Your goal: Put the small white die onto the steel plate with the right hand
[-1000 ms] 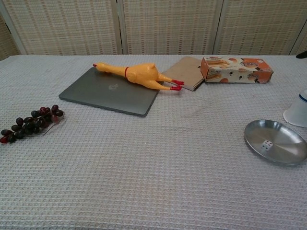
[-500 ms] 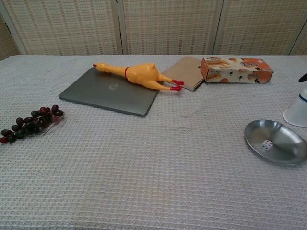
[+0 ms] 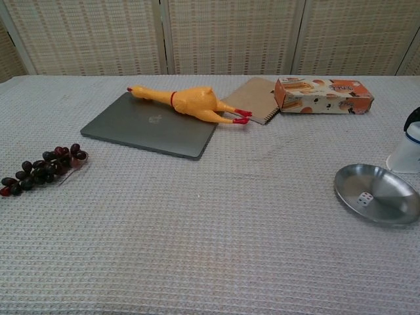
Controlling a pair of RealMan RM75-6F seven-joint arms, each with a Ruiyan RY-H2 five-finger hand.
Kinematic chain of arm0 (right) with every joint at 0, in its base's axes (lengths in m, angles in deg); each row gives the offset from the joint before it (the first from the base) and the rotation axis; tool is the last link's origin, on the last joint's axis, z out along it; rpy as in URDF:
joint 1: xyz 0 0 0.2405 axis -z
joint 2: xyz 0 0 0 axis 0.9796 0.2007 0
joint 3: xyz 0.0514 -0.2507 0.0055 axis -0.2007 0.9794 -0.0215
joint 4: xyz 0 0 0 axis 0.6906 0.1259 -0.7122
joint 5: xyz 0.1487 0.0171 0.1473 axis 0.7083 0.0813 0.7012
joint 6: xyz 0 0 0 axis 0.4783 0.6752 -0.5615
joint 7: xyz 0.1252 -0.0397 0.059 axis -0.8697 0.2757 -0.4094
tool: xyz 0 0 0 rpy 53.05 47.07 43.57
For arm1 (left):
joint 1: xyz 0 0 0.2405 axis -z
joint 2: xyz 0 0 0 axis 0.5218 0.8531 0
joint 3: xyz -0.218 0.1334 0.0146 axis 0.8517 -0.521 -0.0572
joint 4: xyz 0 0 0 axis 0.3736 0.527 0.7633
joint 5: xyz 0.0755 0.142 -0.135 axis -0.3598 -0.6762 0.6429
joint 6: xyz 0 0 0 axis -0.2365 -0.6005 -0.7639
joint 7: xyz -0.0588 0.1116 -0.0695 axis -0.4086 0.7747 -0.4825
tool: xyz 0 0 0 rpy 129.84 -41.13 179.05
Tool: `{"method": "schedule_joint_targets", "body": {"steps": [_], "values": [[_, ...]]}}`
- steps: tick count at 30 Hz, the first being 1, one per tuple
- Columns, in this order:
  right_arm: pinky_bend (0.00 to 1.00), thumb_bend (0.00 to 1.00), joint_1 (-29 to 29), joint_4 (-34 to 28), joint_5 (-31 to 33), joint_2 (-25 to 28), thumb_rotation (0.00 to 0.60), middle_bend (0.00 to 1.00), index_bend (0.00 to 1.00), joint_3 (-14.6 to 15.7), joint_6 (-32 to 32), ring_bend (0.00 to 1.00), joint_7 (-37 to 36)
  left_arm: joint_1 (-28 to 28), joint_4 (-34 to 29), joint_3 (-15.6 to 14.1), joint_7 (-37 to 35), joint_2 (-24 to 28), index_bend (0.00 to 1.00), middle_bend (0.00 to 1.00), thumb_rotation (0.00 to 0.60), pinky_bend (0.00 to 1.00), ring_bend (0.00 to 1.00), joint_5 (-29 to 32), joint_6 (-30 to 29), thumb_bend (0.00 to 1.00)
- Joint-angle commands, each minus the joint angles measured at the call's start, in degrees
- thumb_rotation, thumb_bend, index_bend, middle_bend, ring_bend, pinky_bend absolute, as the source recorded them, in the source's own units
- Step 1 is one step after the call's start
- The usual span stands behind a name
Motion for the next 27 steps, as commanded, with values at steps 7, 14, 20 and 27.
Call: {"method": "schedule_joint_targets", "body": {"steps": [7, 14, 20, 27], "values": [[0.47, 0.28, 2.36, -5.16, -6.29, 3.63, 0.6, 0.38, 0.55, 0.83, 6.29, 0.22, -7.61, -0.06, -0.16, -0.14, 0.1, -0.01, 0.0, 0.0, 0.6, 0.17, 0.0, -0.3, -0.2, 0.41], [0.47, 0.28, 4.36, -16.81, -15.43, 11.96, 0.6, 0.37, 0.54, 4.53, 11.25, 0.22, -12.95, -0.02, -0.4, -0.17, 0.61, -0.17, 0.0, 0.0, 0.6, 0.17, 0.0, -0.3, -0.11, 0.41], [0.47, 0.28, 3.78, -23.24, -18.89, 14.55, 0.6, 0.37, 0.53, 7.28, 9.84, 0.22, -9.54, -0.01, -0.46, -0.21, 0.38, -0.09, 0.0, 0.0, 0.6, 0.17, 0.0, -0.43, -0.15, 0.41], [0.47, 0.28, 1.8, -23.26, -17.58, 11.37, 0.6, 0.37, 0.52, 7.27, 6.21, 0.22, -5.19, 0.02, -0.44, -0.3, -0.26, 0.14, 0.0, 0.0, 0.6, 0.17, 0.0, -0.53, -0.1, 0.41]]}}
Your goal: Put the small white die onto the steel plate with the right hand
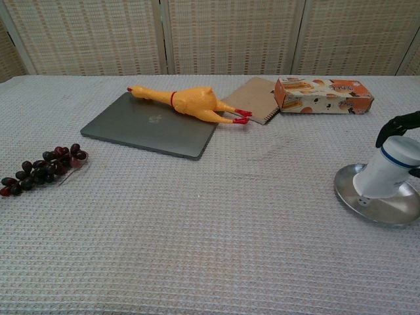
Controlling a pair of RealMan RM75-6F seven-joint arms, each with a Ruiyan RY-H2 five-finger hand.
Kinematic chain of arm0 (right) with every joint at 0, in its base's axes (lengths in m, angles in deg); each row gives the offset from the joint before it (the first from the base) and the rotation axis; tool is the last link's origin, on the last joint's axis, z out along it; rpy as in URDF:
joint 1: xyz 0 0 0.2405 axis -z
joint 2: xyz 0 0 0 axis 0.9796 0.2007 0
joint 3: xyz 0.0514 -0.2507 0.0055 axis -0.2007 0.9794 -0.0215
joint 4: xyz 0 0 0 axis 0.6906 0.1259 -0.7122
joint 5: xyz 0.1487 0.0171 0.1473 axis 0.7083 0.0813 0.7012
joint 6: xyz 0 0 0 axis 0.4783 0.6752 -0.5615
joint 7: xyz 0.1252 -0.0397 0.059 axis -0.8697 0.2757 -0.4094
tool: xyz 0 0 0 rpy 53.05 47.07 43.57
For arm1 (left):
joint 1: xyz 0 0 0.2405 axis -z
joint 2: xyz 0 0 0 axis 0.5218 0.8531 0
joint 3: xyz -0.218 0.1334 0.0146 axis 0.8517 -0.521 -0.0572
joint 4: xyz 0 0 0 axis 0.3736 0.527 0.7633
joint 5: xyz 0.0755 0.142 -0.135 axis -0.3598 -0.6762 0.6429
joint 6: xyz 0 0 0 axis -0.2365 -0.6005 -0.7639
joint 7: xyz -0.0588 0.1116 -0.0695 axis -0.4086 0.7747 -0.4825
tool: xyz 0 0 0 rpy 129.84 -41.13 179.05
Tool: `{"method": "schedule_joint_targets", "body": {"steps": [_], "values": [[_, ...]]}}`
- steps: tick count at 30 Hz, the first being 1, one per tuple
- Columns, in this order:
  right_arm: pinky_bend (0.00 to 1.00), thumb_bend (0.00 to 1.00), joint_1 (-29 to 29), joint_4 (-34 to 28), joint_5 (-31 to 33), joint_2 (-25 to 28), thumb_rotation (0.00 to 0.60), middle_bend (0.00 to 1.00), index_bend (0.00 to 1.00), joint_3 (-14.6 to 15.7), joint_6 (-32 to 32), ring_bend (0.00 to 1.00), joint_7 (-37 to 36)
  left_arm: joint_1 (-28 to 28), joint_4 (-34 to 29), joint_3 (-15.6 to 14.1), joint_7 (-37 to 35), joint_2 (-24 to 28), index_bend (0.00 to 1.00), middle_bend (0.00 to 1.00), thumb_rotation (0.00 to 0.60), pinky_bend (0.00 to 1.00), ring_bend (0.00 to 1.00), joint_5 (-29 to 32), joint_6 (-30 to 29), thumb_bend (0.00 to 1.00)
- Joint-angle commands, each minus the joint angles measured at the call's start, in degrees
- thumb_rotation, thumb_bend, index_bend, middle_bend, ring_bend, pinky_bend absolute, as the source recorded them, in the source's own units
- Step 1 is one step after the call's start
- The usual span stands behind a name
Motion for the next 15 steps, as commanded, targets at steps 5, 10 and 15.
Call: {"method": "schedule_joint_targets", "body": {"steps": [5, 10, 15], "values": [[0.47, 0.28, -1.28, 0.59, 1.71, -2.26, 0.6, 0.37, 0.52, 0.04, -2.28, 0.22, 2.93, -0.1, 0.13, -0.01, -0.66, 0.22, 0.0, 0.0, 0.6, 0.17, 0.0, -0.08, -0.25, 0.41], [0.47, 0.28, -1.4, 1.4, 3.83, -2.37, 0.6, 0.37, 0.48, 0.27, -3.71, 0.21, 5.78, 0.04, 0.33, 0.03, -0.68, 0.17, 0.0, 0.0, 0.6, 0.17, 0.0, 0.0, 0.02, 0.41], [0.47, 0.28, -1.46, 3.53, 5.74, -4.11, 0.6, 0.37, 0.47, -0.21, -3.92, 0.21, 8.32, 0.12, 0.22, 0.0, -0.47, 0.13, 0.0, 0.0, 0.6, 0.17, 0.0, -0.03, 0.14, 0.41]]}}
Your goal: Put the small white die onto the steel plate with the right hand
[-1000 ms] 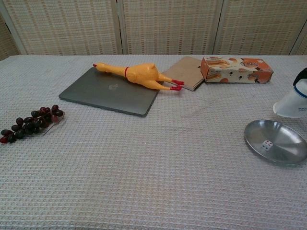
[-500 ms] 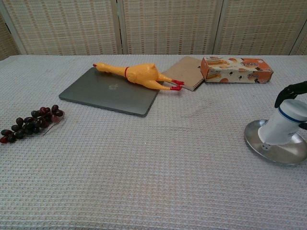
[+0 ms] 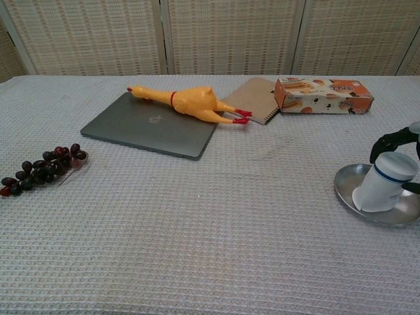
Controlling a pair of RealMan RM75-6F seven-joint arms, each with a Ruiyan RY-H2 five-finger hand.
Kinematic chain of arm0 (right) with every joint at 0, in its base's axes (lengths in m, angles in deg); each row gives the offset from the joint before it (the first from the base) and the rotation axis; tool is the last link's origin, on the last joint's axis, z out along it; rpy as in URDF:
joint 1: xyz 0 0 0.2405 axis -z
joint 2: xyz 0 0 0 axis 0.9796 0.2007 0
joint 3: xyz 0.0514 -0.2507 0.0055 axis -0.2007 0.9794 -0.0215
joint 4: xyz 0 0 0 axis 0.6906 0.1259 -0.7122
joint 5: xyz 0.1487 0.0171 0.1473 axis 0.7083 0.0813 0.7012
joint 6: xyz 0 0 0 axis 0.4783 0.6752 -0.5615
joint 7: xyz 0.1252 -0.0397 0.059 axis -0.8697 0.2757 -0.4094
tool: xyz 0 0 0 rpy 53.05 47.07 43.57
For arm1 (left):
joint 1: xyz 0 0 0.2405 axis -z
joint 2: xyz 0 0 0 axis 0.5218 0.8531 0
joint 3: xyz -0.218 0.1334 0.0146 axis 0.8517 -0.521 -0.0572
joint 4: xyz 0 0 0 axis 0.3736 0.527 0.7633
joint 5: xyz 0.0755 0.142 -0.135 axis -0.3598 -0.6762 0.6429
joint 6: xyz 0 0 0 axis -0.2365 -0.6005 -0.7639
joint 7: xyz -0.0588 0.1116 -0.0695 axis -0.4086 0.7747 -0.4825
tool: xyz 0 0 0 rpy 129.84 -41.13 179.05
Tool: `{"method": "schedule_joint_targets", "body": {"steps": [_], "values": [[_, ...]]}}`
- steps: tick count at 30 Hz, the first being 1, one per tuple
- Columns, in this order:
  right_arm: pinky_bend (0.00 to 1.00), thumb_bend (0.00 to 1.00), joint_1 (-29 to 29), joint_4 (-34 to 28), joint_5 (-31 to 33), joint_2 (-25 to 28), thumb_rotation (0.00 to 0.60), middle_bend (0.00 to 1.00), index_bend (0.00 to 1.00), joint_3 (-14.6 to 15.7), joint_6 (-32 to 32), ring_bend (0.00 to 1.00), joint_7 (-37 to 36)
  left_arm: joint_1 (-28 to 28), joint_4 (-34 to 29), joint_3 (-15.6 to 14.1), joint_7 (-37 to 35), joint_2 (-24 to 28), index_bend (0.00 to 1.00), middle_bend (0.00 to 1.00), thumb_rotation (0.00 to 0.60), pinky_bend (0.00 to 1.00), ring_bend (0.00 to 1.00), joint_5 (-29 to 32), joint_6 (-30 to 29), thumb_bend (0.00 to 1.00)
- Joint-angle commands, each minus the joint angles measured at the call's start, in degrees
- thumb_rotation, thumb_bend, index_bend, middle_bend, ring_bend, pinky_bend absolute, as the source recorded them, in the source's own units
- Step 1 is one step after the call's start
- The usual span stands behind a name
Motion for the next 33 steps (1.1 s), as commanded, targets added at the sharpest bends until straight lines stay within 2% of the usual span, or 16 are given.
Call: {"method": "schedule_joint_targets", "body": {"steps": [1, 6, 8, 11, 15, 19, 23, 30, 33], "values": [[0.47, 0.28, 0.0, 1.56, 1.39, -1.4, 0.6, 0.37, 0.47, -0.55, 0.1, 0.21, 1.54, 0.05, 0.04, 0.06, 0.09, -0.08, 0.0, 0.0, 0.6, 0.17, 0.0, 0.1, 0.07, 0.41], [0.47, 0.28, 0.24, 4.17, 3.23, -3.93, 0.6, 0.37, 0.47, -1.66, 1.48, 0.21, 4.0, -0.05, 0.2, 0.1, -0.07, -0.06, 0.0, 0.0, 0.6, 0.17, 0.0, 0.17, -0.12, 0.41], [0.47, 0.28, 0.73, 6.5, 3.5, -6.27, 0.6, 0.37, 0.47, -3.18, 4.49, 0.21, 3.5, 0.05, 0.2, 0.13, -0.03, -0.08, 0.0, 0.0, 0.6, 0.17, 0.0, 0.32, 0.14, 0.41], [0.47, 0.28, 0.31, 8.51, 3.22, -7.22, 0.6, 0.37, 0.47, -3.52, 4.17, 0.21, 0.94, 0.08, 0.16, 0.12, 0.05, -0.08, 0.0, 0.0, 0.6, 0.17, 0.0, 0.43, 0.28, 0.41], [0.47, 0.28, -0.36, 7.55, 1.17, -5.42, 0.6, 0.37, 0.47, -2.3, 2.62, 0.21, -2.12, 0.06, 0.15, 0.24, 0.06, -0.07, 0.0, 0.0, 0.6, 0.17, 0.0, 0.66, 0.25, 0.41], [0.47, 0.28, -1.41, 2.67, -1.19, 0.09, 0.6, 0.37, 0.49, 1.14, -2.3, 0.21, -4.72, 0.0, 0.15, 0.3, 0.18, -0.1, 0.0, 0.0, 0.6, 0.17, 0.0, 0.79, 0.15, 0.41], [0.47, 0.28, -1.73, -1.1, -2.28, 3.5, 0.6, 0.37, 0.5, 3.13, -4.32, 0.21, -4.49, 0.1, 0.15, 0.33, 0.45, -0.22, 0.0, 0.0, 0.6, 0.17, 0.0, 0.98, 0.44, 0.41], [0.47, 0.28, -1.5, -1.45, -1.77, 2.77, 0.6, 0.37, 0.5, 2.26, -2.66, 0.21, -2.65, 0.22, 0.04, 0.21, 0.69, -0.33, 0.0, 0.0, 0.6, 0.17, 0.0, 0.86, 0.67, 0.41], [0.47, 0.28, -1.4, -0.04, -0.62, 1.08, 0.6, 0.37, 0.5, 1.01, -1.27, 0.21, -0.04, 0.19, 0.06, 0.21, 0.59, -0.31, 0.0, 0.0, 0.6, 0.17, 0.0, 0.85, 0.6, 0.41]]}}
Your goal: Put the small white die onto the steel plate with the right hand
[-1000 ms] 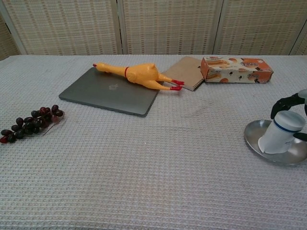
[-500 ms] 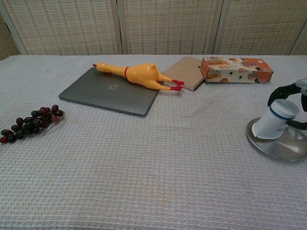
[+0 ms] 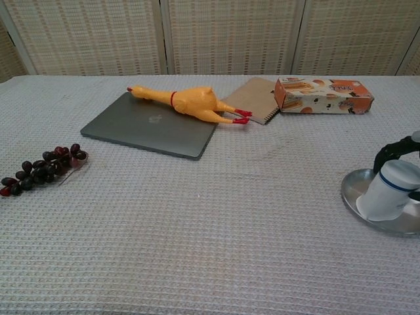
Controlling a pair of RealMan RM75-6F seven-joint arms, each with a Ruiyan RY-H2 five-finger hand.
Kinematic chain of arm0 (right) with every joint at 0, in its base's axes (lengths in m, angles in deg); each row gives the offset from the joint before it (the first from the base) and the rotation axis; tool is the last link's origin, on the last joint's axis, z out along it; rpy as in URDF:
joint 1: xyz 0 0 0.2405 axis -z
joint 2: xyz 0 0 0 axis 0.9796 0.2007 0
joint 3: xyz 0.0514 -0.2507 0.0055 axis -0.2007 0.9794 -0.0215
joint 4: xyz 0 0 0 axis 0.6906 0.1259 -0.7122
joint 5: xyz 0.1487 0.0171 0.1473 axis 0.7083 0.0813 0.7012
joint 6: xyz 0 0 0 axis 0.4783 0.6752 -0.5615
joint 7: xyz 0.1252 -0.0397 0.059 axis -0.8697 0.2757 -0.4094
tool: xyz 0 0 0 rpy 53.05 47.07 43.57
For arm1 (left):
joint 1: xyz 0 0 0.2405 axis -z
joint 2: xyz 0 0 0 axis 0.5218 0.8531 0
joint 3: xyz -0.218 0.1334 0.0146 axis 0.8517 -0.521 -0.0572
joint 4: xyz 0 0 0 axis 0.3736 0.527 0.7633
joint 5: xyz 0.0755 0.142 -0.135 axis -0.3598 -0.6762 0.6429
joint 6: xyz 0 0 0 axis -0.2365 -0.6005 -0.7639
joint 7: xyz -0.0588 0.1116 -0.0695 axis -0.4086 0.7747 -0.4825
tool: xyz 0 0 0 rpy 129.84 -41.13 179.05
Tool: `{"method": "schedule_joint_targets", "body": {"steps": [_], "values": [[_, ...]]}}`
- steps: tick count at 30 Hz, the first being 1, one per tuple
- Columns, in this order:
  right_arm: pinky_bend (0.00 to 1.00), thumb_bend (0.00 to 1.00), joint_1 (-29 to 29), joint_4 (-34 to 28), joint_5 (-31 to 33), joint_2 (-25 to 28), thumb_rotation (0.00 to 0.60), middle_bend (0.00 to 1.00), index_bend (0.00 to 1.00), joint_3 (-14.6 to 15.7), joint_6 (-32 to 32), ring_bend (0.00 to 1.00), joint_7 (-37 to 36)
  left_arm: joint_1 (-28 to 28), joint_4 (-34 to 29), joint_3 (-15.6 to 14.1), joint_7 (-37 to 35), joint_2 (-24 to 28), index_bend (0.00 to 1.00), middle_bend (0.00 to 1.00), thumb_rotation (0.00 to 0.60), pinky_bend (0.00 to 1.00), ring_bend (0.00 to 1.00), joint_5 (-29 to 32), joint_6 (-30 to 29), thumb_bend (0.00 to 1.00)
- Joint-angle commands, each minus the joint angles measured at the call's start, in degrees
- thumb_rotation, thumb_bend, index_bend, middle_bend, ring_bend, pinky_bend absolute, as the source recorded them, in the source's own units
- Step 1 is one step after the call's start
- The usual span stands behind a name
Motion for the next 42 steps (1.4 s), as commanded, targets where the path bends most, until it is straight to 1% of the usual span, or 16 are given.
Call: {"method": "schedule_joint_targets", "body": {"steps": [1, 2, 4, 7, 9, 16, 20, 24, 27, 30, 35, 37, 40, 42], "values": [[0.47, 0.28, 0.04, 2.18, 1.55, -2.38, 0.6, 0.37, 0.5, -1.83, 2.02, 0.21, 4.23, -0.01, 0.04, 0.04, -0.08, 0.02, 0.0, 0.0, 0.6, 0.17, 0.0, 0.08, -0.02, 0.41], [0.47, 0.28, -0.29, 4.11, 3.53, -4.32, 0.6, 0.37, 0.5, -3.31, 2.55, 0.21, 7.74, 0.02, 0.04, 0.01, -0.11, 0.05, 0.0, 0.0, 0.6, 0.17, 0.0, 0.02, 0.01, 0.41], [0.47, 0.28, -0.3, 4.79, 5.82, -5.87, 0.6, 0.37, 0.5, -4.35, 2.95, 0.21, 10.72, 0.02, -0.04, -0.05, -0.14, 0.1, 0.0, 0.0, 0.6, 0.17, 0.0, -0.13, -0.04, 0.41], [0.47, 0.28, 0.1, 4.32, 6.64, -6.06, 0.6, 0.37, 0.5, -4.68, 3.96, 0.21, 11.83, -0.04, 0.01, -0.06, -0.28, 0.11, 0.0, 0.0, 0.6, 0.17, 0.0, -0.22, -0.21, 0.41], [0.47, 0.28, 0.43, 3.46, 6.4, -5.42, 0.6, 0.37, 0.5, -4.3, 4.18, 0.21, 11.48, -0.1, 0.0, -0.13, -0.24, 0.1, 0.0, 0.0, 0.6, 0.17, 0.0, -0.31, -0.31, 0.41], [0.47, 0.28, 1.21, -1.55, 3.92, -0.01, 0.6, 0.37, 0.5, -0.59, 1.98, 0.21, 9.57, -0.09, -0.1, -0.11, 0.06, 0.02, 0.0, 0.0, 0.6, 0.17, 0.0, -0.31, -0.32, 0.41], [0.47, 0.28, 1.19, -2.68, 4.25, 0.86, 0.6, 0.37, 0.5, -0.05, 1.11, 0.21, 10.16, 0.0, -0.16, -0.16, 0.21, -0.03, 0.0, 0.0, 0.6, 0.17, 0.0, -0.3, -0.1, 0.41], [0.47, 0.28, 1.27, -1.9, 4.72, -0.32, 0.6, 0.37, 0.5, -1.51, 2.91, 0.21, 9.93, 0.01, -0.16, -0.17, 0.22, -0.04, 0.0, 0.0, 0.6, 0.17, 0.0, -0.4, -0.17, 0.41], [0.47, 0.28, 1.56, 0.34, 5.98, -2.82, 0.6, 0.37, 0.49, -3.5, 5.71, 0.21, 11.47, -0.01, -0.12, -0.16, 0.18, -0.03, 0.0, 0.0, 0.6, 0.17, 0.0, -0.35, -0.19, 0.41], [0.47, 0.28, 1.56, 1.71, 6.49, -4.01, 0.6, 0.37, 0.48, -4.24, 6.67, 0.21, 12.45, -0.05, -0.12, -0.13, 0.13, -0.01, 0.0, 0.0, 0.6, 0.17, 0.0, -0.26, -0.23, 0.41], [0.47, 0.28, 2.31, 0.54, 6.07, -1.71, 0.6, 0.35, 0.47, -3.92, 6.95, 0.21, 9.14, -0.11, -0.15, -0.1, 0.19, 0.01, 0.0, 0.0, 0.6, 0.17, 0.0, -0.25, -0.38, 0.41], [0.47, 0.28, 2.9, 0.47, 6.73, -0.59, 0.6, 0.35, 0.46, -4.3, 7.45, 0.21, 7.31, -0.07, -0.15, -0.2, 0.34, -0.06, 0.0, 0.0, 0.6, 0.17, 0.0, -0.33, -0.25, 0.41], [0.47, 0.28, 3.43, 2.08, 8.46, -0.2, 0.6, 0.35, 0.46, -5.31, 8.09, 0.21, 6.29, 0.04, -0.18, -0.24, 0.5, -0.17, 0.0, 0.0, 0.6, 0.17, 0.0, -0.34, 0.01, 0.41], [0.47, 0.28, 3.24, 4.9, 11.28, -0.97, 0.6, 0.35, 0.45, -6.5, 7.21, 0.21, 6.37, 0.1, -0.19, -0.28, 0.65, -0.27, 0.0, 0.0, 0.6, 0.17, 0.0, -0.35, 0.14, 0.41]]}}
